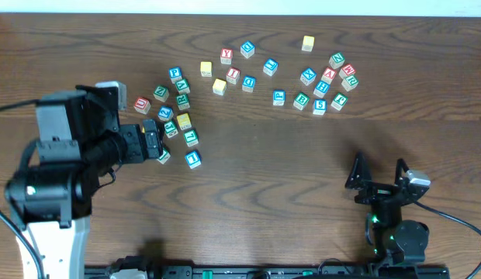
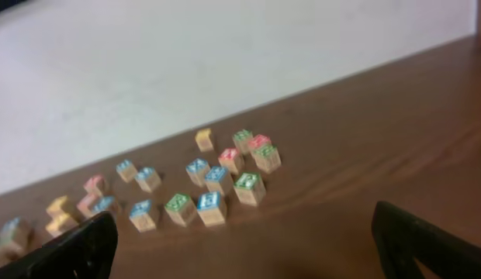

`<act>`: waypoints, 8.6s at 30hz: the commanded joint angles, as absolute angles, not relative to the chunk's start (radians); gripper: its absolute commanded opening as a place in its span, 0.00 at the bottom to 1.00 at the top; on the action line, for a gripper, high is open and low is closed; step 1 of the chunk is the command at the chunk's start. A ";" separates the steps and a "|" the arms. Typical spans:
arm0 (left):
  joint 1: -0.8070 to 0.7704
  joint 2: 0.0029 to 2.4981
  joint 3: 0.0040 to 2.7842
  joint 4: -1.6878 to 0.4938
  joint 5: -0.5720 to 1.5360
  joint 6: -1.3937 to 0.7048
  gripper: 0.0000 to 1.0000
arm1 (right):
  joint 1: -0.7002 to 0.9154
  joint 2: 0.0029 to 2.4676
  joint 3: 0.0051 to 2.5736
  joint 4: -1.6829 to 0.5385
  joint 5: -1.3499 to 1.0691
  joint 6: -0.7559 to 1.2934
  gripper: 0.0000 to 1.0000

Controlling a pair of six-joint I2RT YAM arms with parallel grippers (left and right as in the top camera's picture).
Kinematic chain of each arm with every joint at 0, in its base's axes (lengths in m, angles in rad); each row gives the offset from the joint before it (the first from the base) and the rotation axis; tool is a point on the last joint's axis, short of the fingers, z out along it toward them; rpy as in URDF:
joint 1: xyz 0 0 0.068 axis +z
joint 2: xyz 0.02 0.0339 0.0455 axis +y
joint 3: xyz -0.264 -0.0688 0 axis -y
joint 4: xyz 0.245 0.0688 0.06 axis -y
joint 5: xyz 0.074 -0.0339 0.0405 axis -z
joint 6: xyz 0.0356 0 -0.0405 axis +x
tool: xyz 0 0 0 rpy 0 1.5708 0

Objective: Spell out AI2

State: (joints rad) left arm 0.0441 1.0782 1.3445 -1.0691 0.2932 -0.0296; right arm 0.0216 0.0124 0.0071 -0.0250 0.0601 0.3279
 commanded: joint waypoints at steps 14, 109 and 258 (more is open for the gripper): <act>0.043 1.196 1.402 -1.092 0.329 -0.039 0.98 | 0.015 0.075 0.048 -0.072 -0.037 0.290 0.99; 0.043 1.233 1.402 -1.107 0.328 -0.039 0.98 | 0.153 2.088 2.170 -1.295 0.067 0.277 0.75; 0.043 1.235 1.397 -1.107 0.328 -0.039 0.98 | 0.126 2.494 2.156 -0.964 0.174 0.445 0.24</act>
State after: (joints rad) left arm 0.0441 1.2343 1.3834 -1.1027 0.3168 -0.0299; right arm 0.1257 2.4767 2.1498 -0.9630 0.1722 0.4599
